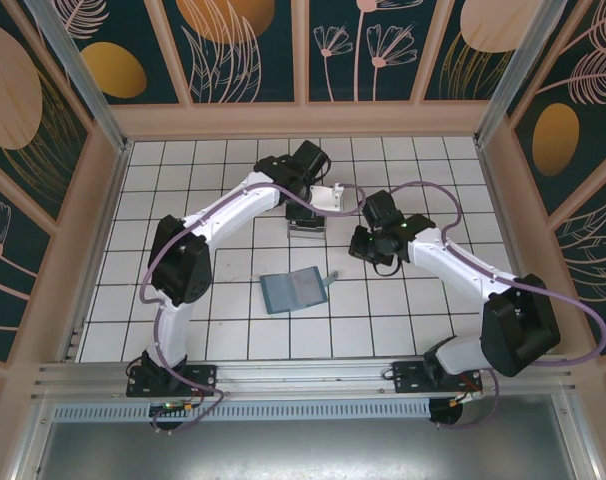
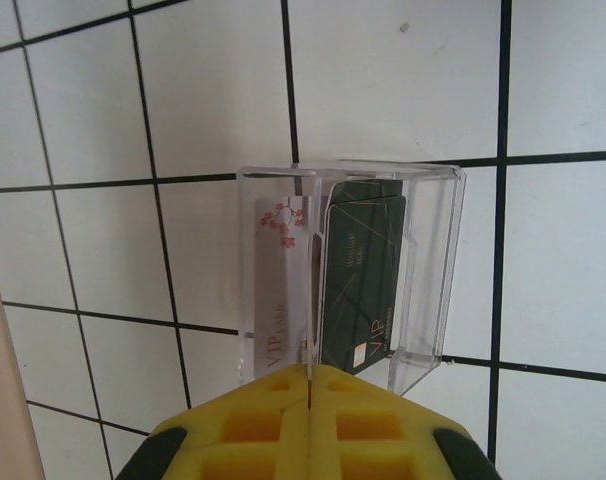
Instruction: Take the credit cards out of the card holder
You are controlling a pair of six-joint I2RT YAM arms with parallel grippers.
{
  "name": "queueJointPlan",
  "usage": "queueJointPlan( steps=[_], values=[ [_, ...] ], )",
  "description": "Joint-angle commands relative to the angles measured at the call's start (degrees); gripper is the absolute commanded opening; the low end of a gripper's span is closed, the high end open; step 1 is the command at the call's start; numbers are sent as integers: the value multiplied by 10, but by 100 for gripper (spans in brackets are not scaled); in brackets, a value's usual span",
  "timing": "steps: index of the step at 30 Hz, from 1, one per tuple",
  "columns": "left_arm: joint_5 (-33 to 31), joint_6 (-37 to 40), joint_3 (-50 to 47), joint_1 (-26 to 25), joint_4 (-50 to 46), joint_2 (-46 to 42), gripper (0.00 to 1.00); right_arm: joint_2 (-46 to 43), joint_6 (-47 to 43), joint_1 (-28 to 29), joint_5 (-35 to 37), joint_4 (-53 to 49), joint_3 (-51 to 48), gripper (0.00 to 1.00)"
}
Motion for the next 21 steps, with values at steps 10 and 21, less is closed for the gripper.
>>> queueJointPlan(
  steps=[10, 21],
  values=[
    [-37, 35, 22, 2, 19, 45, 0, -2, -10, -21, 1, -5, -10, 21],
    [-48, 45, 20, 1, 47, 66, 0, 8, -11, -22, -5, -6, -6, 21]
  ],
)
